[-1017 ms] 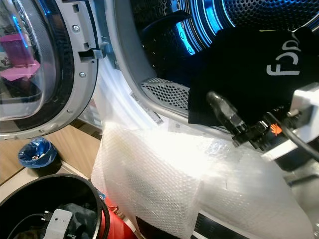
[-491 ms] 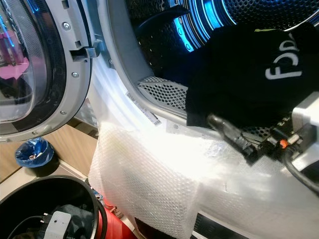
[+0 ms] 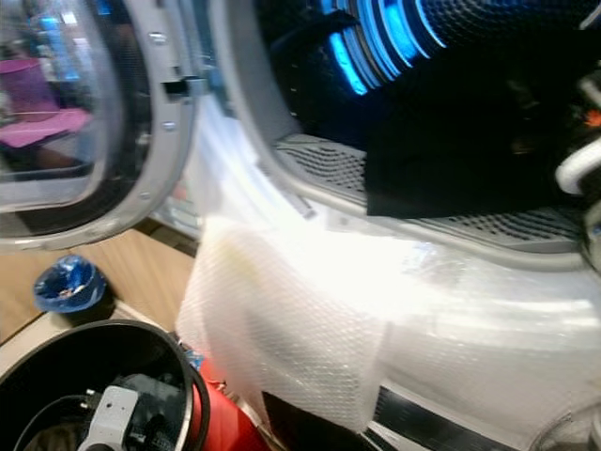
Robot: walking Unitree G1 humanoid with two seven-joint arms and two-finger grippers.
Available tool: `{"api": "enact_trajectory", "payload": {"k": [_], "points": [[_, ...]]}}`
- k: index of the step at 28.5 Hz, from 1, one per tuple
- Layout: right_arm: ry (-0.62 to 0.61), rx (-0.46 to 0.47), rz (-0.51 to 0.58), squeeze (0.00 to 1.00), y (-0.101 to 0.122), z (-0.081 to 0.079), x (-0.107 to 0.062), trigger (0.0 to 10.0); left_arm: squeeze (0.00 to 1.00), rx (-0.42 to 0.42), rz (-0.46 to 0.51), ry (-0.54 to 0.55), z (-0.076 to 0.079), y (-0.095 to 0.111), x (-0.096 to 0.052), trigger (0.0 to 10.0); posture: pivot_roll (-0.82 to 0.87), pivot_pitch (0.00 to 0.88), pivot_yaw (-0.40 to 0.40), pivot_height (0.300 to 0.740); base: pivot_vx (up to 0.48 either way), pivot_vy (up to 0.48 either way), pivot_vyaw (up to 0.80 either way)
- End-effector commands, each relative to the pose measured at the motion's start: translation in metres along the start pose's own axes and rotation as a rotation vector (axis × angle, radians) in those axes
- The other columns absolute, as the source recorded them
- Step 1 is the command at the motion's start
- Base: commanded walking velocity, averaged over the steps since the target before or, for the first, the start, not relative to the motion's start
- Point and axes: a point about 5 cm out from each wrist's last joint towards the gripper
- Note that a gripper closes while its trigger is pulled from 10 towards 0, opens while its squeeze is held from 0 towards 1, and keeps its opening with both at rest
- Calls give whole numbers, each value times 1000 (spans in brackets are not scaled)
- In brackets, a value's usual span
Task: Clothes washing
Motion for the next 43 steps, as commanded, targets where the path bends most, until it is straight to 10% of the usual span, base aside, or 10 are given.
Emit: {"api": "enact_trajectory", "payload": {"k": [1,3,17,22,32,36,38,43], "points": [[235,-42,81,0,13,-26,-8,10000,0,11,-16,-17,4,-3,1,10000,-98,88,19,740,0,0,0],[410,-26,130,0,18,-45,-16,10000,0,9,-15,-16,4,-2,2,10000,-99,86,17,740,0,0,0],[630,11,162,0,22,-68,-29,10000,0,5,-9,-14,5,-1,2,10000,-94,80,11,740,0,0,0],[690,-116,46,0,11,-72,-30,10000,0,4,-7,-16,6,-1,3,10000,-95,82,8,740,0,0,0],[802,-78,170,0,20,-83,-17,10000,0,4,-7,-17,8,-1,3,10000,-93,80,6,740,0,0,0],[467,-185,225,0,25,-46,32,10000,0,0,-4,-13,8,0,4,10000,-90,77,8,740,0,0,0],[33,-172,168,0,27,-2,61,10000,0,-6,1,-3,7,0,4,10000,-79,76,3,740,0,0,0],[-171,-73,128,0,21,26,61,10000,0,-9,2,-1,7,0,3,10000,-79,78,-1,740,0,0,0]]}}
Point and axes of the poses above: a point about 5 cm out from each wrist's last joint towards the gripper, its own x axis pointing out of the wrist towards the gripper, its own y axis along the axis of the wrist's last joint, z = x × y, and after that the axes turned 8 degrees about -x, right-handed
